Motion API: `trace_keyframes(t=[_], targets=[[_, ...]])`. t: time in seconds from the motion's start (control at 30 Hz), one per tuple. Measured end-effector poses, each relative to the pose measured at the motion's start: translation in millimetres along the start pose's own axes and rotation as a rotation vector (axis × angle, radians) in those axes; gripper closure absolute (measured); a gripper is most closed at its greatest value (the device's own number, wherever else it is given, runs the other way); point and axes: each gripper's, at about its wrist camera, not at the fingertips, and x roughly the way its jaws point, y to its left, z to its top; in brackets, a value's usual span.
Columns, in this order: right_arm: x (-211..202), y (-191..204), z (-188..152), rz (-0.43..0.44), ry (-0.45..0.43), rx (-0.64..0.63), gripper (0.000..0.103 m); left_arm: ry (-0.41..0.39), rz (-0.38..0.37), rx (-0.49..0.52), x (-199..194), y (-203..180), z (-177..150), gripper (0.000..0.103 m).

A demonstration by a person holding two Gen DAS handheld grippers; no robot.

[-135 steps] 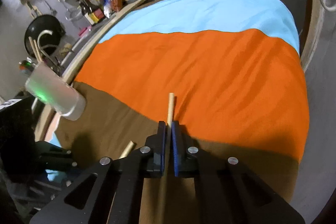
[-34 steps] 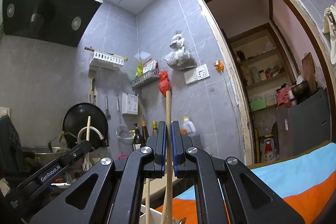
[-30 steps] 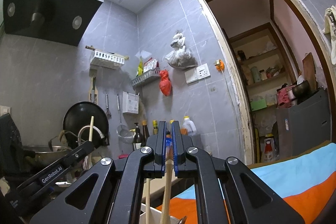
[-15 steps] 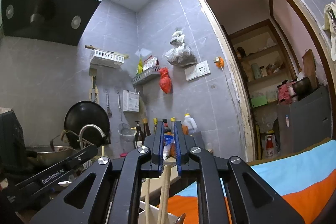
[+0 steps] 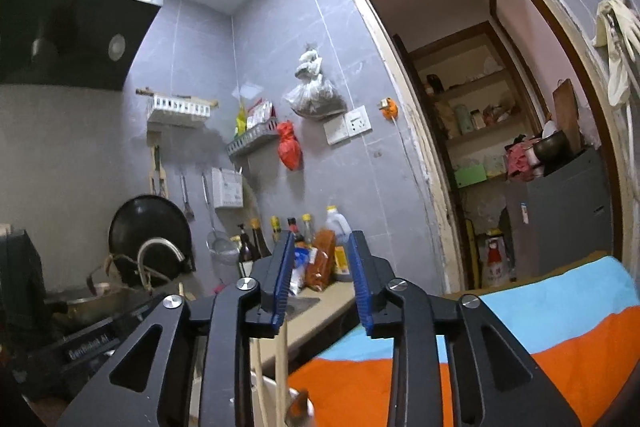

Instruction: Organize utensils

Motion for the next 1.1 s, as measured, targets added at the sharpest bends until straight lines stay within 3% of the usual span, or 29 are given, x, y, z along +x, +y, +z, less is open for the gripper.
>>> trace_keyframes(t=[0.3, 0.37, 0.57, 0.8, 1.1], targets=[[-43.4, -2.1, 19.7, -0.043, 0.045, -0.026, 0.042, 0.071, -0.046, 0.043, -27.0, -25.3, 7.1, 0.053], [-54.9, -4.6, 22.7, -0.061, 0.054, -0.021, 0.035, 0.083, -0.062, 0.054, -34.1, -33.3, 7.7, 0.039], [-90.2, -11.4, 32.6, -0.105, 0.080, -0.021, 0.016, 0.119, -0.096, 0.086, -49.1, -56.8, 10.4, 0.015], [-128.0, -18.7, 40.7, -0.164, 0.132, -0.034, 0.001, 0.153, -0.105, 0.136, -61.8, -79.7, 4.8, 0.010], [-173.2, -22.3, 38.5, -0.239, 0.178, -0.046, 0.000, 0.189, -0.120, 0.178, -80.9, -99.6, -15.0, 0.010]])
